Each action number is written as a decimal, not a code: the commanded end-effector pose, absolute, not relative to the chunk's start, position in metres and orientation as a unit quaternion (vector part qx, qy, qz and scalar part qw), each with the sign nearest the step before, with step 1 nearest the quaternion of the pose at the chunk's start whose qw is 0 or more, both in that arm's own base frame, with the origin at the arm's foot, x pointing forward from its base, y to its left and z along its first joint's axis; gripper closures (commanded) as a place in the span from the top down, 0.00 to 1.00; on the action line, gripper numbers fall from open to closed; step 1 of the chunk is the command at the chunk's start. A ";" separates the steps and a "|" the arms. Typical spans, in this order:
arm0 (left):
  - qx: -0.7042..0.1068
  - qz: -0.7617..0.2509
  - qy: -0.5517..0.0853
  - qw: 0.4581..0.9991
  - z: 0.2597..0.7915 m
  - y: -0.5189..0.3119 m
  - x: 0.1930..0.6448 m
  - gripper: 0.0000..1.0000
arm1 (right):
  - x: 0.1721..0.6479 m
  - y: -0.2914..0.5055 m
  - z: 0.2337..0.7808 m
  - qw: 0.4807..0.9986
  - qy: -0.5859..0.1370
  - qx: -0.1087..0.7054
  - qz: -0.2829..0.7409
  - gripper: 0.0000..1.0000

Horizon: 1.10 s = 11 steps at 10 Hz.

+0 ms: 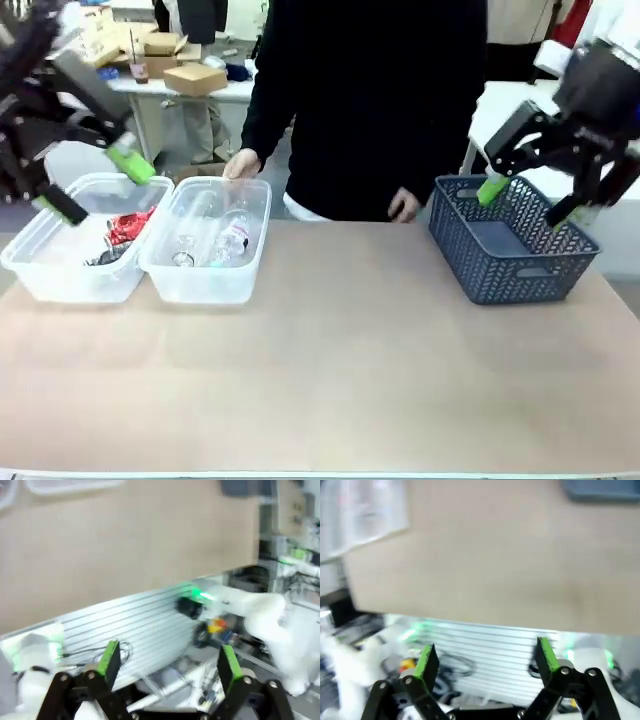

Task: Sort the waste into each basket.
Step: Release the Organizing box you were holding.

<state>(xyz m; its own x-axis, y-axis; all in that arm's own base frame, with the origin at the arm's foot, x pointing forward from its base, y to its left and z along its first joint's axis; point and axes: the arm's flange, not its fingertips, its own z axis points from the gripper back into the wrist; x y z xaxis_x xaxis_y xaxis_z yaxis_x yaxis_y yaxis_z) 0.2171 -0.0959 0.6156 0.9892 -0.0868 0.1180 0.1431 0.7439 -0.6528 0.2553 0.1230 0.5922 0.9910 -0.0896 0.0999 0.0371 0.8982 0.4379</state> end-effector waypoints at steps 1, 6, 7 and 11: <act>-0.602 -0.064 -0.072 0.793 0.592 -0.014 0.179 1.00 | 0.202 0.065 0.571 0.816 -0.155 0.554 -0.059 1.00; -0.774 -0.022 -0.131 0.619 0.545 0.020 0.207 1.00 | 0.207 0.010 0.548 0.618 -0.223 0.745 -0.118 1.00; -0.738 0.010 -0.095 0.668 0.544 0.012 0.217 1.00 | 0.195 -0.019 0.616 0.790 -0.165 0.576 -0.129 1.00; -0.740 -0.014 -0.163 0.653 0.603 0.076 0.210 1.00 | 0.195 -0.019 0.616 0.790 -0.165 0.576 -0.129 1.00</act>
